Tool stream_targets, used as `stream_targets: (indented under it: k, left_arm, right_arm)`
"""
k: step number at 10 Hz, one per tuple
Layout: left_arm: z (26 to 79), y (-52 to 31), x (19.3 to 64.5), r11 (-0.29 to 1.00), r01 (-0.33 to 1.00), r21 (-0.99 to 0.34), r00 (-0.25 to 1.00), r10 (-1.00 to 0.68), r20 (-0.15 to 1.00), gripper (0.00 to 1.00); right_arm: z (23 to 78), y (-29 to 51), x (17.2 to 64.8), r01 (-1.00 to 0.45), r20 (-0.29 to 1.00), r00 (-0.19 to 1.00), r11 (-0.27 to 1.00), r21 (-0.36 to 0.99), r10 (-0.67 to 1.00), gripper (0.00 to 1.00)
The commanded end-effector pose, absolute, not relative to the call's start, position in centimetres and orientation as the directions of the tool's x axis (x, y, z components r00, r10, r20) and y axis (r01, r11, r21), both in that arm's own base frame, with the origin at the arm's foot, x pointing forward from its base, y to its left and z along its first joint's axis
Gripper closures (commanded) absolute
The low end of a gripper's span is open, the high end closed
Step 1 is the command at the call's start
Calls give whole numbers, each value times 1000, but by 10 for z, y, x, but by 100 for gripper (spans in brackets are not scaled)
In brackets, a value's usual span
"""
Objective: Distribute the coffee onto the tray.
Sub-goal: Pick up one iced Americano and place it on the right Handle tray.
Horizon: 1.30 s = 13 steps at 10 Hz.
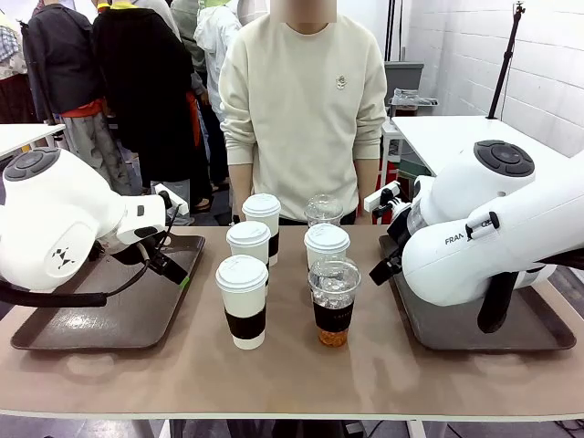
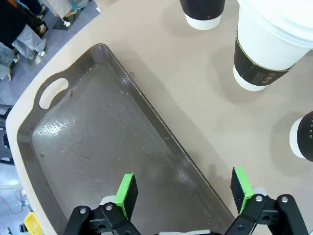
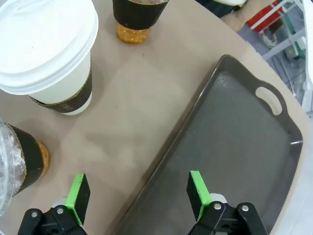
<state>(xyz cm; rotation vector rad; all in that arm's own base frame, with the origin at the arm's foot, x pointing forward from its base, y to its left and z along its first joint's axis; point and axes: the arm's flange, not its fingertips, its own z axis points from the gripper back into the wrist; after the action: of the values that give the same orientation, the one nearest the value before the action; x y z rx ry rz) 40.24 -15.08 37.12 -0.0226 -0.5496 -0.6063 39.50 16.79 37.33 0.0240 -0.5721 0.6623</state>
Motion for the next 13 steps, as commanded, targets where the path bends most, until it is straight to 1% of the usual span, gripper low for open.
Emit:
stream_targets:
  k: [1,5,8,10,11,13]
  left_arm:
    - [371,-151,403,826,546,137,684,-535,497,0]
    - [377,-151,402,828,545,134,684,-531,501,0]
    - [421,-154,398,817,569,96,663,-525,534,0]
    - [452,-158,394,806,585,85,656,-533,535,0]
    - [469,-155,392,796,604,29,653,-516,554,0]
    - [491,-144,385,783,622,-12,620,-483,619,0]
  right_arm:
    - [373,168,395,-587,509,641,794,-156,574,0]
    - [377,166,396,-586,515,643,797,-146,567,0]
    - [415,146,390,-567,555,654,819,-91,514,0]
    - [441,136,381,-607,591,618,793,-61,518,0]
    - [456,129,374,-629,626,593,777,-34,507,0]
    - [475,113,360,-658,691,539,753,-10,481,0]
